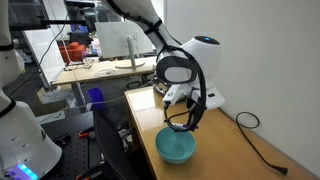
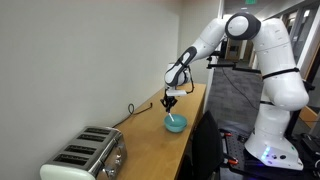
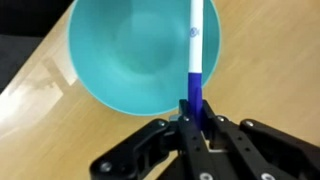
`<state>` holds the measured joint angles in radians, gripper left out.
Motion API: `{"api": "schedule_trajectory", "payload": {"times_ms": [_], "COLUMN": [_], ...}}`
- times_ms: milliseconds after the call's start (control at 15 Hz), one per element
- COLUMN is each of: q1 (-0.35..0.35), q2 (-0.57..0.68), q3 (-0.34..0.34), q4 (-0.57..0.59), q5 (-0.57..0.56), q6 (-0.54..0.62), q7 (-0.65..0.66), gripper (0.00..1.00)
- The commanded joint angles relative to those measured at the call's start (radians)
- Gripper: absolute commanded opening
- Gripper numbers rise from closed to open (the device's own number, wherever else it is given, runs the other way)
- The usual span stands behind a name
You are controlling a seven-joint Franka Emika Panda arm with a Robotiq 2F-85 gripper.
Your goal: Remove the pen from the bowl
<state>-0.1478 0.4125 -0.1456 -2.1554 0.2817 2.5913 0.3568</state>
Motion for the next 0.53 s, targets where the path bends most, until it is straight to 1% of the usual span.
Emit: {"api": "schedule_trajectory", "payload": {"times_ms": [0, 467], "q1": [0.044, 0.105], "q2": [0.011, 0.099], "q3": [-0.008, 0.028], "q4": [0.078, 0.259], "q5": [-0.016, -0.013], "q6": [-0.075, -0.222], "q7": [0.064, 0.103], "gripper": [0.04, 0.04]}}
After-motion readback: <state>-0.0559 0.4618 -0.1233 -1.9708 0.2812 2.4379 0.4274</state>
